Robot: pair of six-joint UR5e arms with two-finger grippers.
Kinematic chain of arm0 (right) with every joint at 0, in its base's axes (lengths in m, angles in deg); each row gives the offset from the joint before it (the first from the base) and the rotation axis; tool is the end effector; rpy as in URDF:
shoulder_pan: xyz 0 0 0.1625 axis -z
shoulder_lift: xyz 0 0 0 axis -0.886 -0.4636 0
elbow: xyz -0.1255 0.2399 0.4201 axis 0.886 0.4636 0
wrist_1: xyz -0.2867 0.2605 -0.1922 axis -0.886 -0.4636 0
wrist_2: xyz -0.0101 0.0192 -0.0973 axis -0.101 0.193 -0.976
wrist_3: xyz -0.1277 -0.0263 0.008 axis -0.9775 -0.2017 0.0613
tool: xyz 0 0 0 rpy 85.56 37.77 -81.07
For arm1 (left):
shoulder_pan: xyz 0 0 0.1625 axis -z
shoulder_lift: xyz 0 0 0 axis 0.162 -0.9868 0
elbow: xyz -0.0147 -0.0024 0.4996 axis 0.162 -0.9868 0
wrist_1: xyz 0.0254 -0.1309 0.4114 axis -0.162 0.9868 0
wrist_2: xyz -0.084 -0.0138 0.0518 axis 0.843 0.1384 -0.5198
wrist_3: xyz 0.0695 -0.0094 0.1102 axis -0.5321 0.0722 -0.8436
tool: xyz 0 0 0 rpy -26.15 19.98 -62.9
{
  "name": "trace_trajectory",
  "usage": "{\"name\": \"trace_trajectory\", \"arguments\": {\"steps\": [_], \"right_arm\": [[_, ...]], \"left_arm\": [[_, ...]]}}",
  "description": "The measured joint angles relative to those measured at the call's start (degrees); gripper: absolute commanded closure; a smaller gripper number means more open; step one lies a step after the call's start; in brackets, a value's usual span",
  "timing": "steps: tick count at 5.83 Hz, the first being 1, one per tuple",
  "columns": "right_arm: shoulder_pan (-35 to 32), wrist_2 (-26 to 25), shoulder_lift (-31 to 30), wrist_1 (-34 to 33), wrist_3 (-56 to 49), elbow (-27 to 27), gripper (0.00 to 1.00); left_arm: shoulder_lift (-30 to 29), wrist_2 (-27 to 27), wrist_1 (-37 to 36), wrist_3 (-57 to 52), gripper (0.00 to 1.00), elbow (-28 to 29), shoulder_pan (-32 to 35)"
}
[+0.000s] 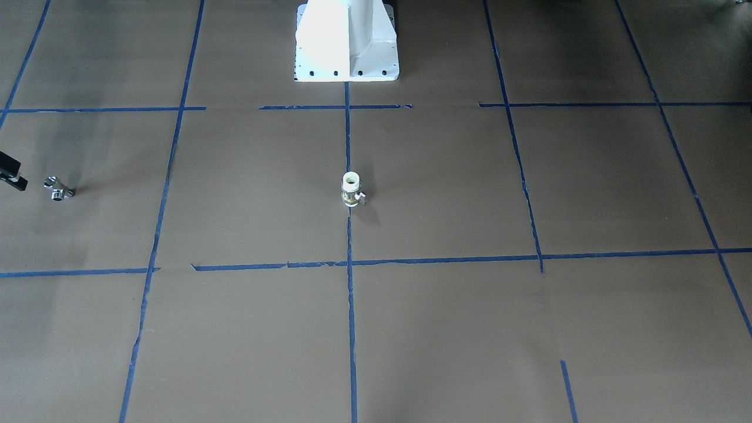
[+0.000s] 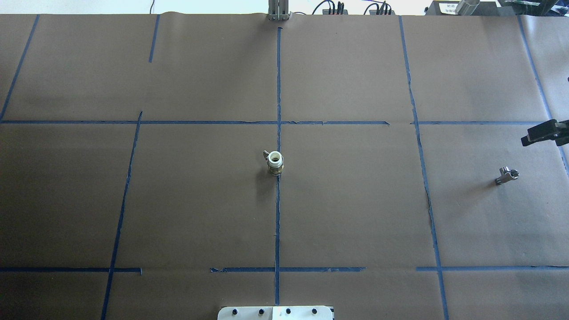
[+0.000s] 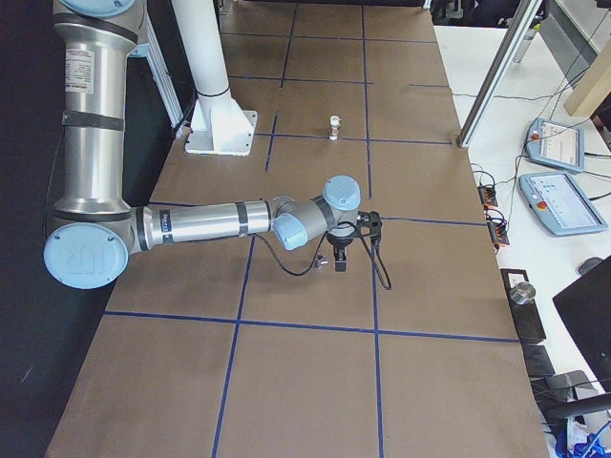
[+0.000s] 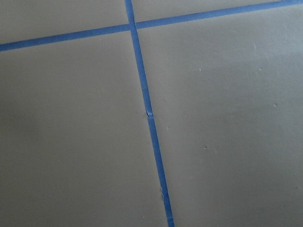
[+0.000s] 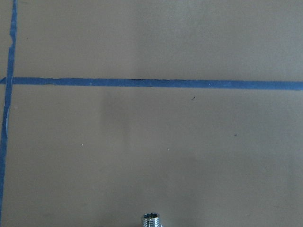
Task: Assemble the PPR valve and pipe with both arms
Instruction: 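Reach the right gripper to the chrome pipe fitting and grasp it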
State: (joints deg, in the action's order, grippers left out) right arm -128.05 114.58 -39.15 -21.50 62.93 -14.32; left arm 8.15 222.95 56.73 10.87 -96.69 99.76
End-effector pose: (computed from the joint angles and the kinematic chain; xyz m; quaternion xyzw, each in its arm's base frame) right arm -0.1592 -0.4678 0.6705 0.0437 -0.4178 0.0079 0.9075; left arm -0.0336 -0.4202 0.7478 0.0291 0.4381 0.0942 0.8935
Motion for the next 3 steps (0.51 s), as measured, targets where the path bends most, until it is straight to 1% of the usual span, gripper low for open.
{"name": "trace_trajectory", "arguments": {"steps": [1,3], "right_arm": [[3.64,-2.55,-1.01,3.33,3.71,0.22,0.00],[9.22,-6.51,-1.62,4.86,5.51,0.65,0.02]], "left_arm": [[0.00,0.02,0.00,-0.01,0.00,-0.15,0.00],[0.02,0.00,-0.03,0.05,0.00,-0.28,0.05]]}}
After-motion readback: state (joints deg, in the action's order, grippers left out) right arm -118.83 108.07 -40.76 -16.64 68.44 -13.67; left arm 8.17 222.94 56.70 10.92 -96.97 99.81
